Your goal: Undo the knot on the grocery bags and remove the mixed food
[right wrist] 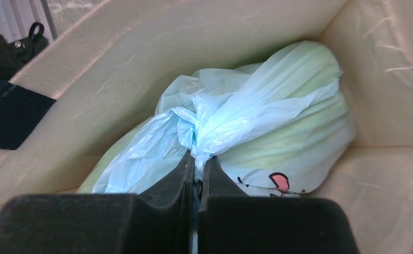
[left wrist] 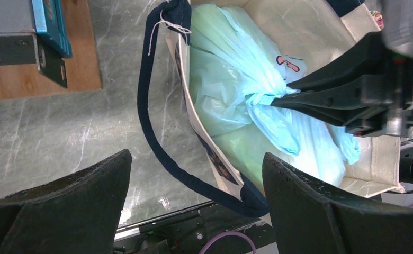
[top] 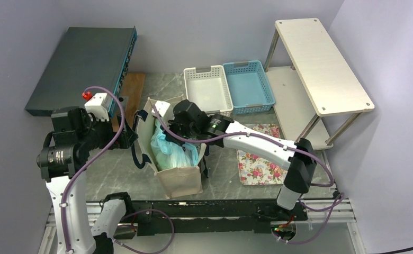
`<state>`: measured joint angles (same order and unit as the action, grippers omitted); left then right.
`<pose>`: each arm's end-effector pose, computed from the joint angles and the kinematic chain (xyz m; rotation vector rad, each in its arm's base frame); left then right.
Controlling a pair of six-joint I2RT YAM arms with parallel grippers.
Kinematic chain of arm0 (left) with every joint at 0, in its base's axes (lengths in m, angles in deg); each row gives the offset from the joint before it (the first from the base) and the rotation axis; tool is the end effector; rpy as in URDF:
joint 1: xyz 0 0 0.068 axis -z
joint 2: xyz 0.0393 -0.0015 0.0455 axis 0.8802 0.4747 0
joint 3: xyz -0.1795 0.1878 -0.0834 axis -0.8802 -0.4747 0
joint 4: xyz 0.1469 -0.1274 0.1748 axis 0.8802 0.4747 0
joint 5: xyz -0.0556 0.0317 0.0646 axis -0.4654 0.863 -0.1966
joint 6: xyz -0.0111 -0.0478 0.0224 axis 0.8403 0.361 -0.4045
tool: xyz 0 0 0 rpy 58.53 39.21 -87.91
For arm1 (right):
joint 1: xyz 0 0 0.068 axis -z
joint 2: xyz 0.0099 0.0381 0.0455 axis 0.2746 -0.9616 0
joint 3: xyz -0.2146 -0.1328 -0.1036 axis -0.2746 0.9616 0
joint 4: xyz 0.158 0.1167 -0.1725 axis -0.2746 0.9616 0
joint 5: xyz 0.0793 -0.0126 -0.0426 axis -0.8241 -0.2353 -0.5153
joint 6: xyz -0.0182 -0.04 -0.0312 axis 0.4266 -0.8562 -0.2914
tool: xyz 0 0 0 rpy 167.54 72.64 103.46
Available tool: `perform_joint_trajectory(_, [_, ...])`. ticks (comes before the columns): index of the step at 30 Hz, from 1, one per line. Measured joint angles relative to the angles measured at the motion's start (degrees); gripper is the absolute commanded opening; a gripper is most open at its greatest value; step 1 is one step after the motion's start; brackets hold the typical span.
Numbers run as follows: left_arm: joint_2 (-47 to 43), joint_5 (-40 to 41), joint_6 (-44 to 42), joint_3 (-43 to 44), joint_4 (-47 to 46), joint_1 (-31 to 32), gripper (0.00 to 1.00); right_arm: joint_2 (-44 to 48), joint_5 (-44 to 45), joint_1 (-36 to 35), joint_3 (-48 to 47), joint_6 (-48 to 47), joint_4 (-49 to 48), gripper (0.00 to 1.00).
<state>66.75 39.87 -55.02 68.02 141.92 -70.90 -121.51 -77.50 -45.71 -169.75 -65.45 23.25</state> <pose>0.1057 0.0015 0.4223 0.0386 2.2101 -0.4278 0.1861 0.3545 0.3358 -1.2853 1.8437 0.7013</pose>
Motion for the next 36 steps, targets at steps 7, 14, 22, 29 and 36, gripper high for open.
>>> perform_joint_trajectory(7, [0.3,-2.1,0.2,0.0,-2.7,-0.1,0.96,2.8,1.5,0.7,-4.9,1.1,1.6,0.00])
perform_joint_trajectory(14, [1.3,-3.2,2.3,2.9,-5.2,-0.1,0.97,5.6,3.5,2.0,-10.5,1.9,1.5,0.00])
perform_joint_trajectory(22, [4.2,-5.2,3.9,6.4,-9.0,-0.1,0.87,9.1,7.4,3.6,-16.2,-0.2,-2.6,0.00])
perform_joint_trajectory(29, [8.9,-6.4,-2.5,4.7,-5.8,-0.1,0.84,13.6,13.8,3.9,-17.0,-7.0,-8.4,0.00])
perform_joint_trajectory(36, [11.3,-3.0,-7.1,-3.0,-3.4,5.6,0.87,18.7,18.3,9.3,-16.6,-10.9,-10.1,0.00])
